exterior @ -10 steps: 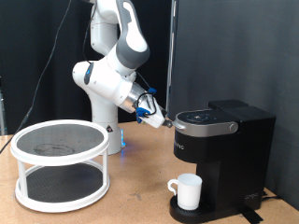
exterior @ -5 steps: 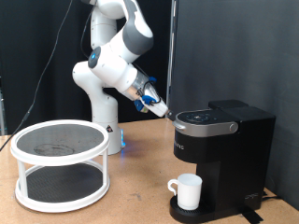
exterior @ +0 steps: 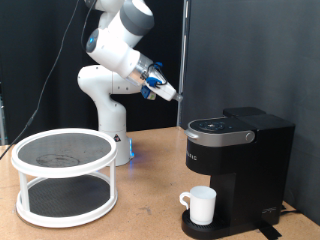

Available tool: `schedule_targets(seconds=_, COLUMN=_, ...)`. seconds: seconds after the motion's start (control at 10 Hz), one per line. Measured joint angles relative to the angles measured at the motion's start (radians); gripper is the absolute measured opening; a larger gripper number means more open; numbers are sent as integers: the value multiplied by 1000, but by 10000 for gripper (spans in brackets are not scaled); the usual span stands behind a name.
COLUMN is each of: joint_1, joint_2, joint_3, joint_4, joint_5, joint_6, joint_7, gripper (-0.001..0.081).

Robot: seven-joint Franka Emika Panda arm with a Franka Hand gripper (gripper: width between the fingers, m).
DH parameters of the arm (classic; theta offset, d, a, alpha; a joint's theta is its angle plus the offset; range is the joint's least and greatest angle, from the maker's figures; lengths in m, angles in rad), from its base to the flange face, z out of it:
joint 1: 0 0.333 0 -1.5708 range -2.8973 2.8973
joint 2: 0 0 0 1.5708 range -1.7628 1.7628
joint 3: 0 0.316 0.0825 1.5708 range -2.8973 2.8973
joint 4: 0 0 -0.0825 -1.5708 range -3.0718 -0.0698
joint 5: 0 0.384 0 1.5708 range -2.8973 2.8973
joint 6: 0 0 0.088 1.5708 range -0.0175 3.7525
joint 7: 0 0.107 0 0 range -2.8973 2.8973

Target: Make a cup of coffee with the keurig machine

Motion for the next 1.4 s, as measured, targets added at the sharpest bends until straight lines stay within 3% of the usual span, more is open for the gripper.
schedule_targets(seconds=0.2, joint_1=0, joint_2=0, joint_3=1, joint_4=2, joint_5=0, joint_6=0, joint_7=-1, gripper=734)
schedule_targets(seconds=0.4, joint_1=4, joint_2=0, joint_3=-2, joint_4=42, joint_5=46, joint_6=-37, joint_7=2, gripper=734)
schedule_targets(seconds=0.7, joint_1=45, joint_2=16, joint_3=-64, joint_4=94, joint_5=345, joint_6=-206, joint_7=4, gripper=734)
schedule_targets(seconds=1.0, joint_1=99, joint_2=90, joint_3=-98, joint_4=116, joint_5=671, joint_6=-305, joint_7=-24, gripper=734)
schedule_targets(seconds=1.1, joint_1=95, joint_2=88, joint_3=-94, joint_4=116, joint_5=637, joint_6=-296, joint_7=-24, gripper=734)
schedule_targets(seconds=1.4, joint_1=63, joint_2=75, joint_3=-39, joint_4=151, joint_5=329, joint_6=-203, joint_7=-84, gripper=734)
